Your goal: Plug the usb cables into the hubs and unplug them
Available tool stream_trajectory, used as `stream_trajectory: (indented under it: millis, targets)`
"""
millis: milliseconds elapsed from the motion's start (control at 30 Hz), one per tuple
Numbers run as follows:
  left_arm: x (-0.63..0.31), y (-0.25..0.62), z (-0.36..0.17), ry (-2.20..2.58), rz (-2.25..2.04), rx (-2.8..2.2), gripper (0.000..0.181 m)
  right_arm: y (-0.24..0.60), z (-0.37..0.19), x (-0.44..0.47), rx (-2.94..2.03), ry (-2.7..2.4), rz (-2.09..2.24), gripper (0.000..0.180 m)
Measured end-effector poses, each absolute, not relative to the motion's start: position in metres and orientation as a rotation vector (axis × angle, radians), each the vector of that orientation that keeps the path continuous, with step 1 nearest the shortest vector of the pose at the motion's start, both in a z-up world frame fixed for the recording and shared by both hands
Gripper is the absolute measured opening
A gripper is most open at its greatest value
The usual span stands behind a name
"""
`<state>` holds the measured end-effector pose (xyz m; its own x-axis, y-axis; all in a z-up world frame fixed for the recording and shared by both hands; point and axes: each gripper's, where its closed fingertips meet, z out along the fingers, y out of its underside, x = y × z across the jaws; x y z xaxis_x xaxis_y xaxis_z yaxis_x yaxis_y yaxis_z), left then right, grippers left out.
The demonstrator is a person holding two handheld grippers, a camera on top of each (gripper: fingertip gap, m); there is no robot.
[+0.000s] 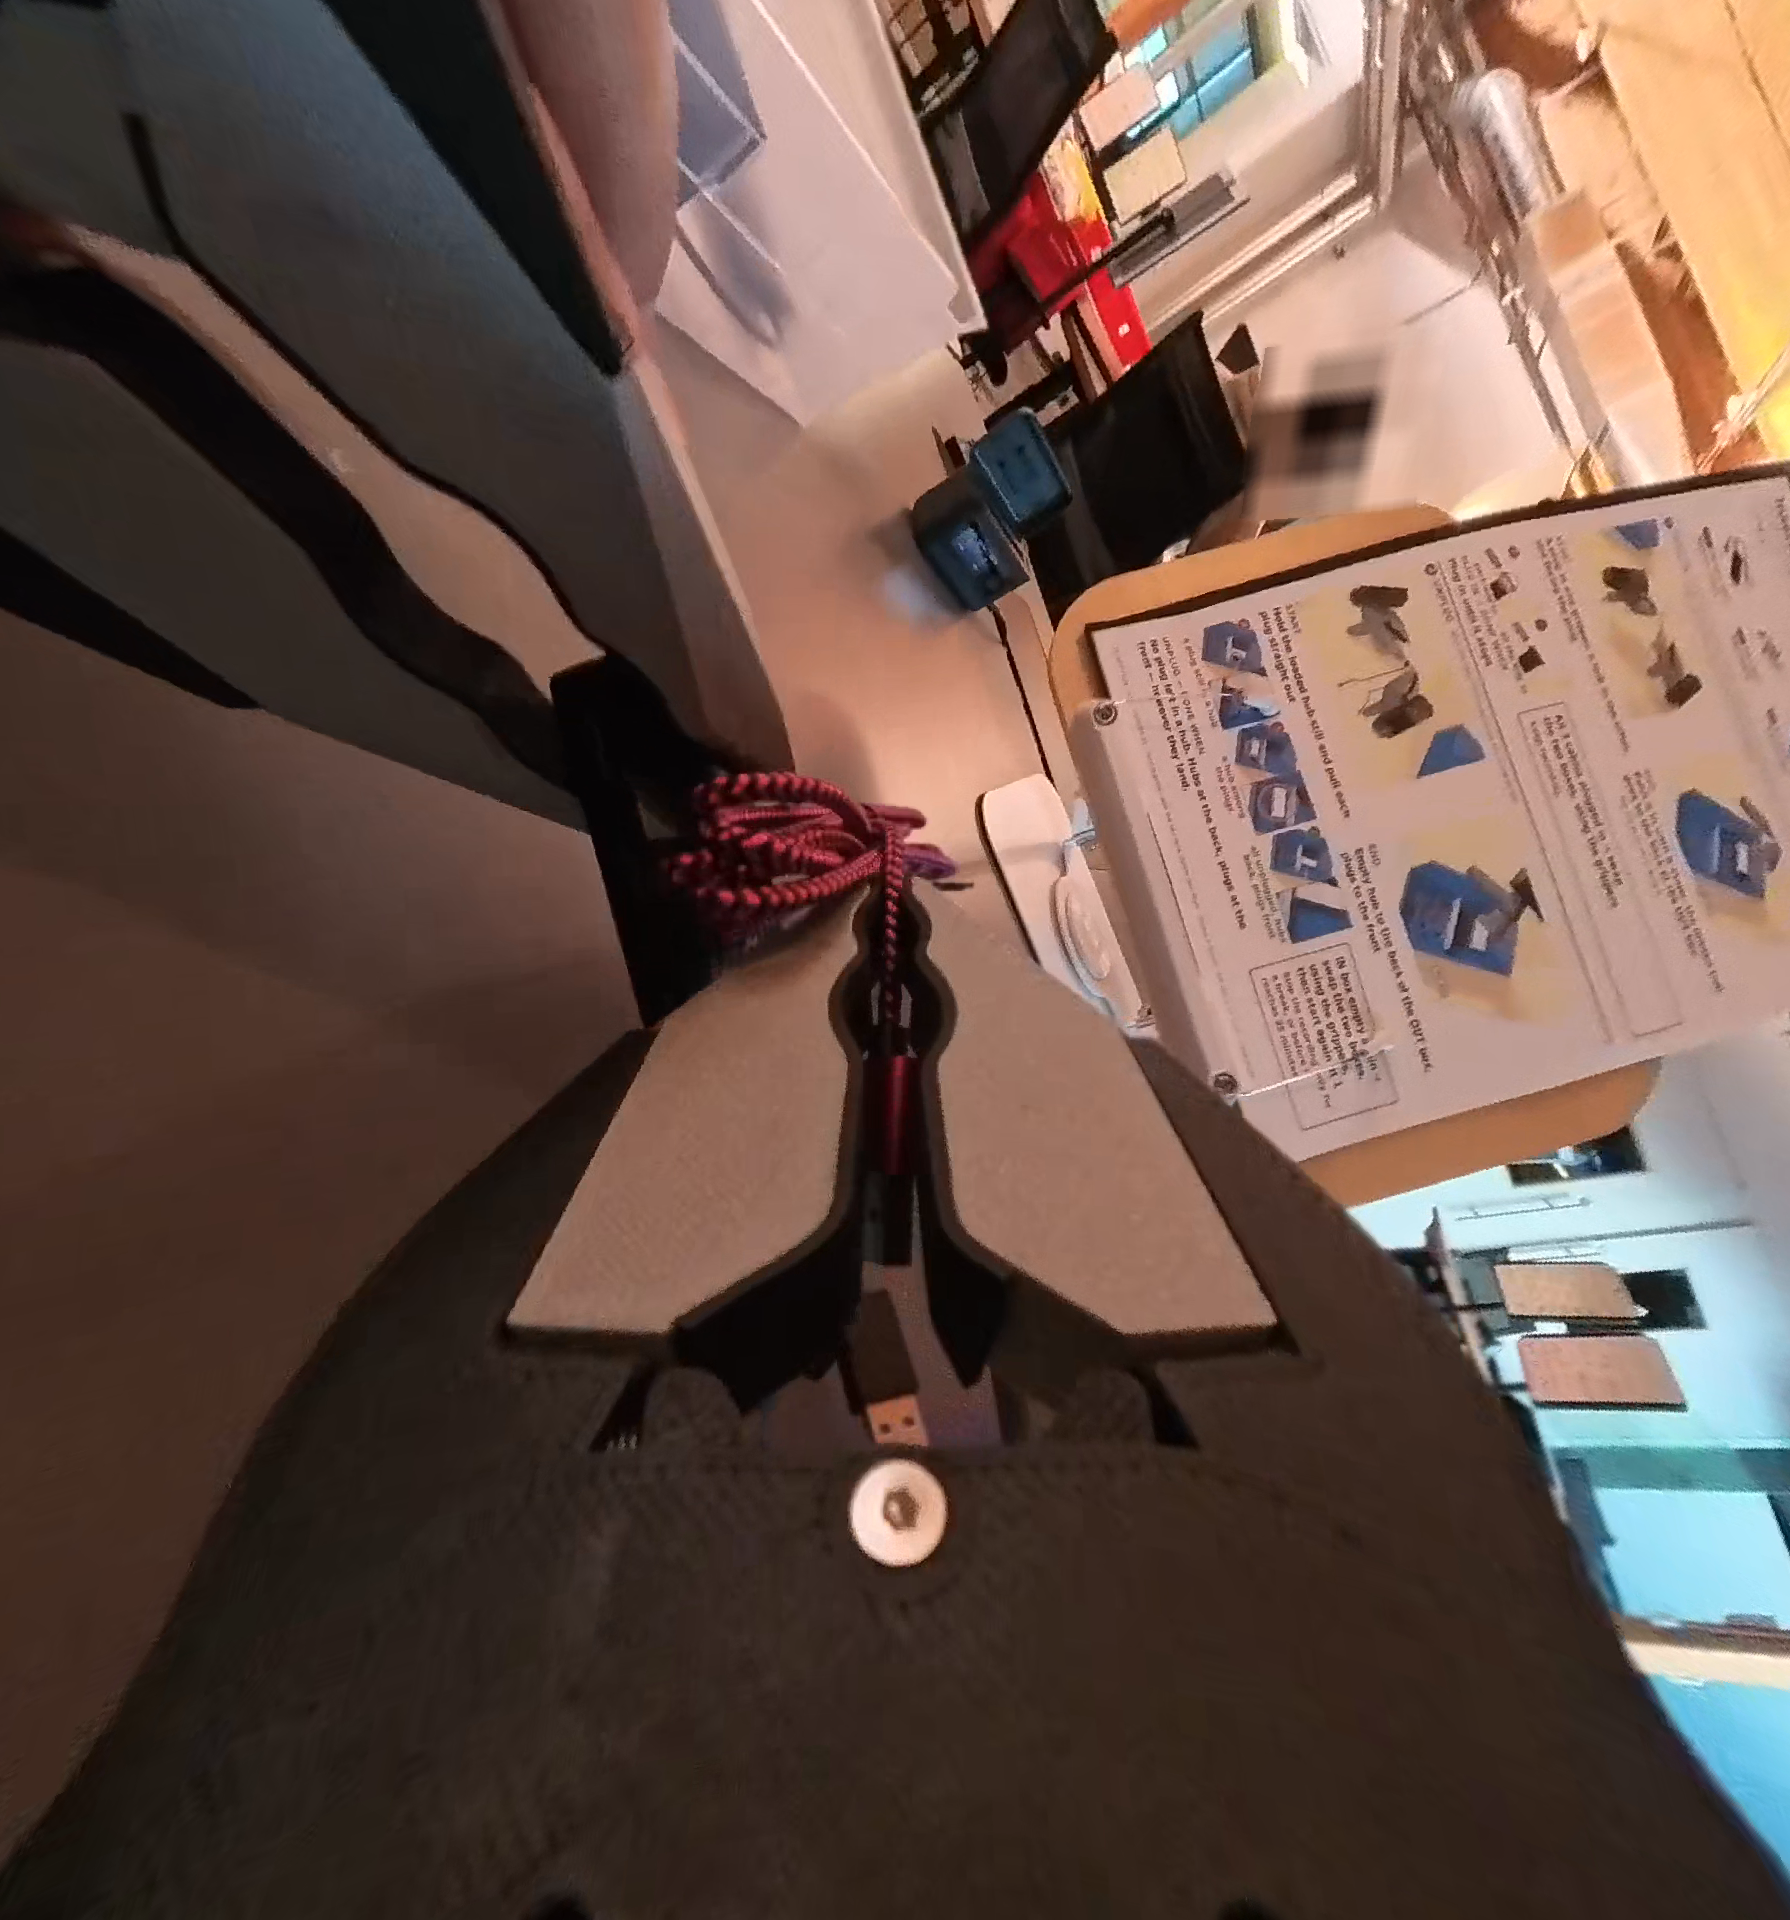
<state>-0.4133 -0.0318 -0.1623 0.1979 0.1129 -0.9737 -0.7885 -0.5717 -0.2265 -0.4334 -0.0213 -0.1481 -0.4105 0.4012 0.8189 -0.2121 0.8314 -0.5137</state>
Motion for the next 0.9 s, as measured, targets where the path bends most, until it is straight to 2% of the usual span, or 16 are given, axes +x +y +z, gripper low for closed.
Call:
stream_trajectory:
  millis: [400, 900]
  targets:
    - [-0.403, -0.029, -0.161, 0.712, 1.485, -1.624, 0.021, -0.026, -0.146, -0.420, 0.035, -1.853, 0.782, 0.000]
    - [-0.394, -0.028, -0.162, 0.759, 1.440, -1.605, 0.020, -0.026, -0.148, -0.419, -0.010, -1.889, 0.904, 0.000]
